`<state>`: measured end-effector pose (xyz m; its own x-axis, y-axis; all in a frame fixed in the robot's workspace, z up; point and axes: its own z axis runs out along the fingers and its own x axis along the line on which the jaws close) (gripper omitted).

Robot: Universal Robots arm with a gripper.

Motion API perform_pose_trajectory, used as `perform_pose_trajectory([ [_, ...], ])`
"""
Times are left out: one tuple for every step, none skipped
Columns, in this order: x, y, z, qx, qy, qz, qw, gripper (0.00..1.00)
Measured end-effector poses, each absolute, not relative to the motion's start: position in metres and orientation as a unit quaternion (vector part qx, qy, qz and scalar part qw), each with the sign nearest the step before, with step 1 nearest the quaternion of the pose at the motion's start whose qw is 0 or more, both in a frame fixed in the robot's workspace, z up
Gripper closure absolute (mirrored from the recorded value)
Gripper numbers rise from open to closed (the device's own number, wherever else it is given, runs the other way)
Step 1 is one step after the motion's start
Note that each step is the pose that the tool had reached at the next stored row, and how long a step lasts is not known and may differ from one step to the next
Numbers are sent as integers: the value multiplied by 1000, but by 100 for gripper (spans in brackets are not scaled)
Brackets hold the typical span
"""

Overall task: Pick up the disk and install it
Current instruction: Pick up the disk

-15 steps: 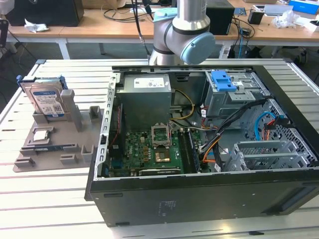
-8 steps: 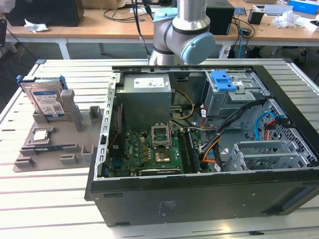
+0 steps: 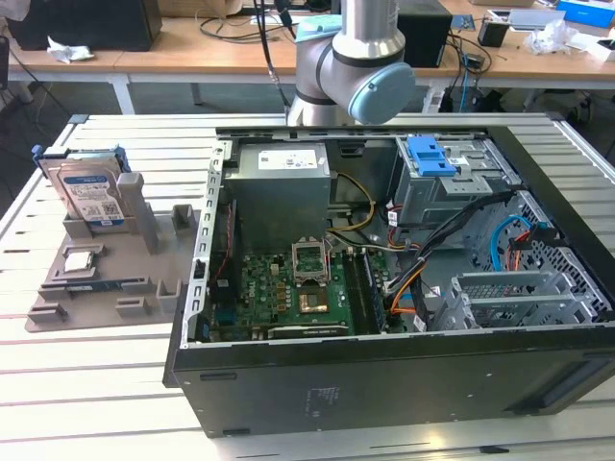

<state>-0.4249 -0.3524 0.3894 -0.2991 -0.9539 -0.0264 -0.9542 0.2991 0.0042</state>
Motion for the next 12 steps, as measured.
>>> perform_pose_trajectory([
  [-425,-352,389,-596,803,10,9,89],
  [-425,-352,389,-601,799,10,9,89],
  [-425,-352,389,-605,796,10,9,89],
  [-425,-352,389,-611,792,10,9,89],
  [-425,-352,389,-614,789,10,9,89],
  [-425,-352,389,-621,784,10,9,89],
  [-425,-352,389,-627,779,10,9,89],
  [-425,-352,389,-630,776,10,9,89],
  [-425,-352,389,-636,772,10,9,89],
  [-425,-352,389,-639,769,10,9,89],
  [-425,-352,389,-648,762,10,9,89],
  [-425,-352,389,-653,757,10,9,89],
])
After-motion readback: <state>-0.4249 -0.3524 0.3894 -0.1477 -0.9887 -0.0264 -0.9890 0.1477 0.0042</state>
